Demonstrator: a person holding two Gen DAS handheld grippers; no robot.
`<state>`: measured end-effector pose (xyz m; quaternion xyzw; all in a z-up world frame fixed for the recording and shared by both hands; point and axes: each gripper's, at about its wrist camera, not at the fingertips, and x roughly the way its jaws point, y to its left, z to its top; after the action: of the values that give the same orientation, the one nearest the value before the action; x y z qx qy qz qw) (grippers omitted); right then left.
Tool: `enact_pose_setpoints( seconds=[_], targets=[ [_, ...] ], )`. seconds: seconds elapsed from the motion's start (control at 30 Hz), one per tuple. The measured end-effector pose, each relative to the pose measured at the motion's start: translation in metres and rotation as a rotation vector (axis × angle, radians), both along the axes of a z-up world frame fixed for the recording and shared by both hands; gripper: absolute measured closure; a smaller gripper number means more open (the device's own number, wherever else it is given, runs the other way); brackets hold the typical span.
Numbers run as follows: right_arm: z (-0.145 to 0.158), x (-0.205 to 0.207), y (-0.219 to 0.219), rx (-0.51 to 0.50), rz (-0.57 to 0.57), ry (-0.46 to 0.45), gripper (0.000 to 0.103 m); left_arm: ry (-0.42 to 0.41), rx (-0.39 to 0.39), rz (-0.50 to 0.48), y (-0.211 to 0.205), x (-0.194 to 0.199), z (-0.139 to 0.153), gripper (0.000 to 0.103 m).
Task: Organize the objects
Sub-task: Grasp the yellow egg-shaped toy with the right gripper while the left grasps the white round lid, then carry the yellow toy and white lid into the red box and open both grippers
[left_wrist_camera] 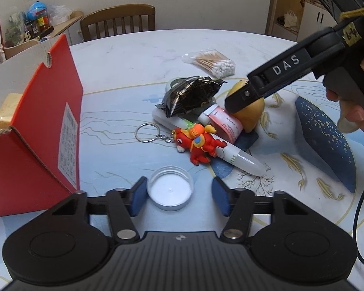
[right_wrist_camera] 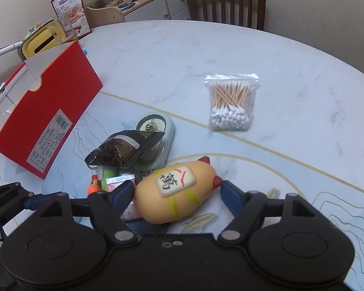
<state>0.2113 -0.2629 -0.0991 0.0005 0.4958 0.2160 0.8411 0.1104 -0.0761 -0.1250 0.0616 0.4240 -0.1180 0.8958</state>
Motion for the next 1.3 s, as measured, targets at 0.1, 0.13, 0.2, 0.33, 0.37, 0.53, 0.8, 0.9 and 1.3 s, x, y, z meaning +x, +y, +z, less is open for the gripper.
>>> enact_pose_setpoints(
  seconds=[0.1,0.13,0.2,0.33,0.37,0.53,0.8,0.9,1.3],
  targets=[
    [0.002,-0.002,0.000,-0.005,-0.009,-0.006,0.029,0.004,0.001,0.006,0.002,0.002,0.002,0.065],
    [0.003,-0.004,0.000,-0.009,-0.010,-0.009,0.030,0.008,-0.002,0.007,0.002,0.003,0.002,0.065],
    [0.005,-0.007,0.001,-0.021,-0.010,-0.019,0.031,0.012,-0.010,0.009,0.004,0.003,0.003,0.065],
    [0.012,-0.018,-0.001,-0.046,-0.021,-0.036,0.034,0.017,-0.021,0.012,0.006,0.002,0.004,0.065],
    [0.014,-0.021,-0.001,-0.053,-0.023,-0.038,0.034,0.014,-0.028,0.012,0.007,0.001,0.006,0.065],
    [0.030,-0.040,-0.002,-0.072,-0.023,-0.064,0.035,0.006,-0.067,0.005,0.013,-0.005,0.020,0.065],
    [0.061,-0.072,-0.004,-0.034,-0.059,-0.107,0.035,-0.017,-0.116,-0.017,0.025,-0.018,0.046,0.065],
    [0.073,-0.083,-0.001,-0.015,-0.077,-0.121,0.035,-0.028,-0.133,-0.026,0.030,-0.022,0.058,0.065],
    [0.112,-0.107,0.046,0.006,-0.049,-0.175,0.035,-0.093,-0.130,-0.087,0.074,-0.035,0.103,0.065]
  ],
)
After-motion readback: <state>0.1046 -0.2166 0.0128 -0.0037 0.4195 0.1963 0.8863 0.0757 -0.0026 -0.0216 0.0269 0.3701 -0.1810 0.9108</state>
